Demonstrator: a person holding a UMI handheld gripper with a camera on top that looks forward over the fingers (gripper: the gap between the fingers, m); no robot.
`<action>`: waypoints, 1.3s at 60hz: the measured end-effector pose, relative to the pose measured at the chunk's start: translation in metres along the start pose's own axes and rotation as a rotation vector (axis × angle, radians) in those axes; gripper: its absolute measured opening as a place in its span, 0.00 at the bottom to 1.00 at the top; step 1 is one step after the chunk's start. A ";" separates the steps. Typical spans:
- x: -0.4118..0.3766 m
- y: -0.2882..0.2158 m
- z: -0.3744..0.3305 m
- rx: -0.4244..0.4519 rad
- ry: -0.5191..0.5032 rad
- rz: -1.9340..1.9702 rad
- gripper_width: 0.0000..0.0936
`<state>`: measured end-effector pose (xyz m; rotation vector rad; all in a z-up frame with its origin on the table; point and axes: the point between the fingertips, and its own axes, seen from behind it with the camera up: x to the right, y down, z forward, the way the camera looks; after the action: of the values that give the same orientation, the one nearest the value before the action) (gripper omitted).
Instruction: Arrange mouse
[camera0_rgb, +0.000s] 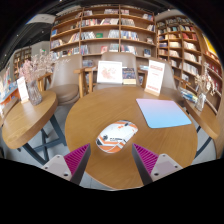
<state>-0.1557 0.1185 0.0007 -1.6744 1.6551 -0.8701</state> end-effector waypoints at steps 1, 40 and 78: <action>-0.001 0.000 0.004 -0.005 0.000 0.003 0.91; 0.000 -0.048 0.091 -0.107 -0.008 0.018 0.78; 0.156 -0.193 0.100 0.054 -0.009 -0.028 0.50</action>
<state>0.0382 -0.0357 0.1018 -1.6661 1.5920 -0.9107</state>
